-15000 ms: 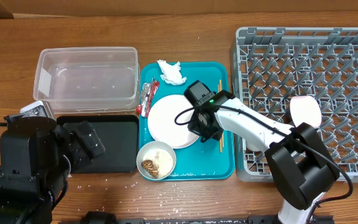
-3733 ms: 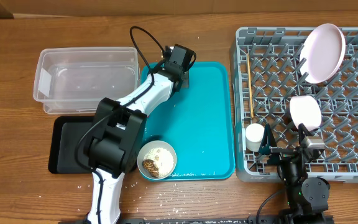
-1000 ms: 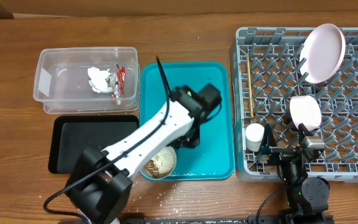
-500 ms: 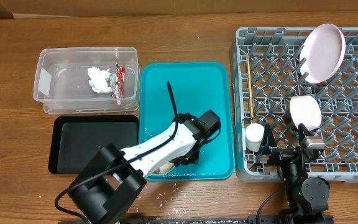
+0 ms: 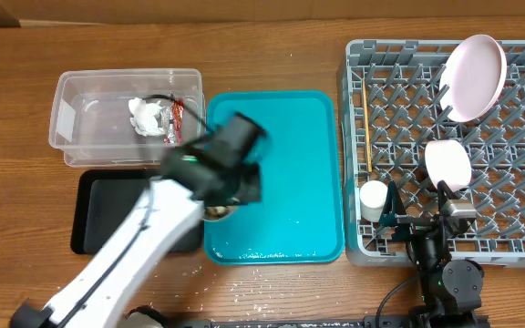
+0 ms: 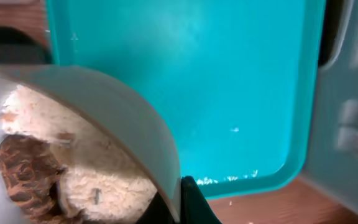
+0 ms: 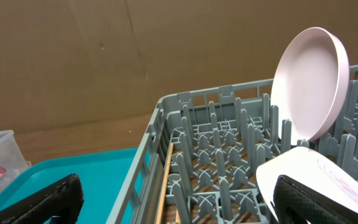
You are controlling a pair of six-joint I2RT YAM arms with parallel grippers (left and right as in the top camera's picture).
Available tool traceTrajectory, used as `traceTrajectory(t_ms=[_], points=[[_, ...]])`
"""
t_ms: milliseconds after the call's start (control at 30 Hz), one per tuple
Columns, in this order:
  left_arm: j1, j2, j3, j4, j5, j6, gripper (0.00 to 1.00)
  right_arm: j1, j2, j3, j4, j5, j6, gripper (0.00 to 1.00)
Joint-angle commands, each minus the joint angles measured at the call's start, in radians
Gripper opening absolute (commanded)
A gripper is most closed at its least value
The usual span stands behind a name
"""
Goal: Sort waste into correct bins and load items into the dishwasher
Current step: 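Grasp the food-scrap bowl with the left gripper, move over black tray, then tip the food-scrap bowl to empty scraps onto the black tray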
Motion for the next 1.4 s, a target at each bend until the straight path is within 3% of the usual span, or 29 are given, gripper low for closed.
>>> traceTrajectory(t_ms=[0, 200, 367, 500, 867, 1000, 1133, 1167, 1200, 1233, 1367], points=[[0.248, -0.045, -0.072, 0.008, 0.403, 0.241, 0.04, -0.003, -0.009, -0.011, 0.005, 0.002, 0.000, 1.00], [0.699, -0.042, -0.305, 0.113, 0.981, 0.661, 0.04, -0.003, -0.009, -0.011, 0.005, 0.002, 0.000, 1.00], [0.991, -0.042, -0.467, 0.137, 1.259, 0.936, 0.04, -0.003, -0.009, -0.011, 0.005, 0.002, 0.000, 1.00], [1.107, -0.042, -0.534, 0.138, 1.384, 1.049, 0.04, -0.003, -0.009, -0.011, 0.005, 0.002, 0.000, 1.00], [1.177, -0.042, -0.598, 0.169, 1.426, 1.151, 0.04, -0.003, -0.009, -0.011, 0.005, 0.002, 0.000, 1.00], [1.177, -0.040, -0.600, 0.196, 1.365, 1.135, 0.04, -0.003, -0.009, -0.011, 0.005, 0.002, 0.000, 1.00], [1.177, -0.039, -0.600, 0.199, 1.463, 1.141, 0.04, -0.003, -0.009, -0.011, 0.005, 0.002, 0.000, 1.00], [1.177, -0.039, -0.600, 0.236, 1.465, 1.206, 0.04, -0.003, -0.009, -0.011, 0.005, 0.002, 0.000, 1.00], [1.179, -0.033, -0.600, 0.311, 1.431, 1.066, 0.04, -0.003, -0.009, -0.011, 0.005, 0.002, 0.000, 1.00], [1.178, -0.033, -0.600, 0.311, 1.446, 1.009, 0.04, -0.003, -0.009, -0.011, 0.005, 0.002, 0.000, 1.00], [1.145, -0.034, -0.601, 0.249, 1.454, 1.059, 0.04, -0.003, -0.009, -0.011, 0.005, 0.002, 0.000, 1.00]])
